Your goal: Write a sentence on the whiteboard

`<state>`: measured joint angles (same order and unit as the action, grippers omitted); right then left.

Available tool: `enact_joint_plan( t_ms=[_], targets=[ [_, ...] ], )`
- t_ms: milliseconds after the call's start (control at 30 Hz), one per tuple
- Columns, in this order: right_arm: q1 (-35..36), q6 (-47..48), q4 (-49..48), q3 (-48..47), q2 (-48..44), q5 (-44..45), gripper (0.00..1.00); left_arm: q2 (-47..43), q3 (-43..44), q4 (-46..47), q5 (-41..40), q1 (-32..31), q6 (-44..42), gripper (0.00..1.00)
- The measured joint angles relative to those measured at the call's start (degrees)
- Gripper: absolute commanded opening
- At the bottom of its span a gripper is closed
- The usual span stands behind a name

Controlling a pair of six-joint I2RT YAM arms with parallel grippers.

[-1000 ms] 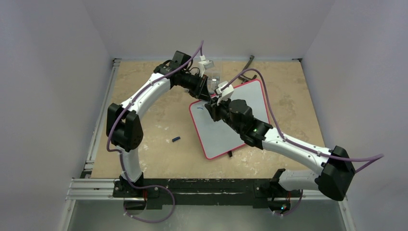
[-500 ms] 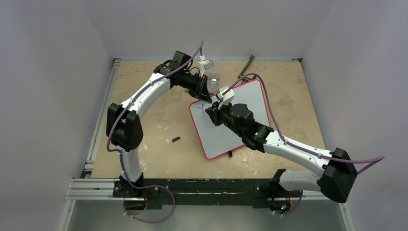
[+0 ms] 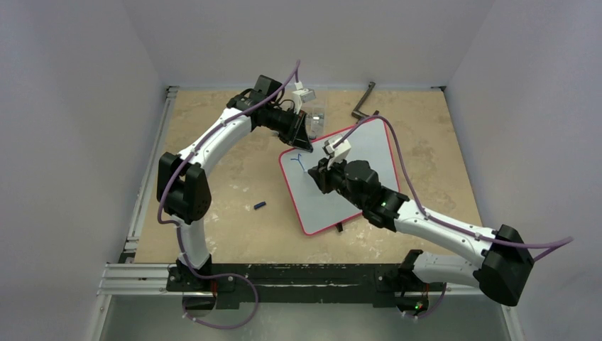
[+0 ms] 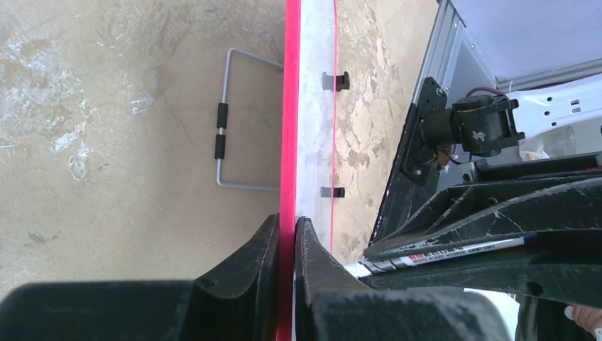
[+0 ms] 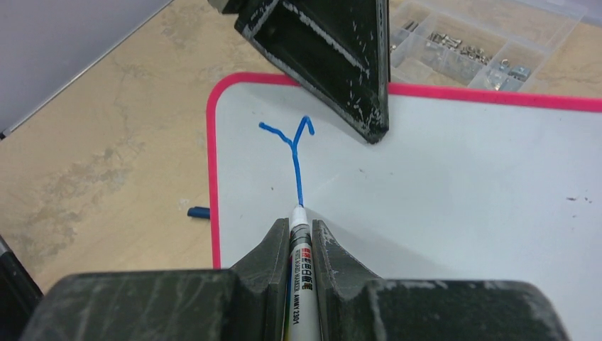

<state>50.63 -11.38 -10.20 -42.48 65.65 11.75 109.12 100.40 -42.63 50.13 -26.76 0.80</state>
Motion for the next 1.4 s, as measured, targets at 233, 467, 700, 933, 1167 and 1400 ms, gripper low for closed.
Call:
enact_joint_plan(
  t_ms=[233,467,700,933,1167,1400],
  targets=[
    [0.0,-0.5,2.8,1.7,-2.2,-1.0,0.00,-0.1,0.0,0.0,0.2,0.0,0.0,0.00],
    [0.0,-0.5,6.8,0.8,-4.3,-2.1,0.00,-0.5,0.0,0.0,0.4,-0.3,0.1,0.00],
    [0.0,-1.0,6.6,-3.6,-6.1,-0.5,0.00,-0.7,0.0,-0.1,0.4,-0.3,0.1,0.00],
    [0.0,-0.5,6.0,-6.1,-3.7,3.3,0.00,-0.7,0.0,-0.1,0.4,-0.4,0.1,0.00],
    [0.0,0.1,5.9,-6.2,0.0,6.2,0.00,-0.8,0.0,-0.1,0.3,-0.4,0.1,0.00],
    [0.0,0.6,5.4,-6.4,1.3,6.9,0.00,-0.9,-0.5,0.1,0.1,-0.4,0.0,0.00]
  ],
)
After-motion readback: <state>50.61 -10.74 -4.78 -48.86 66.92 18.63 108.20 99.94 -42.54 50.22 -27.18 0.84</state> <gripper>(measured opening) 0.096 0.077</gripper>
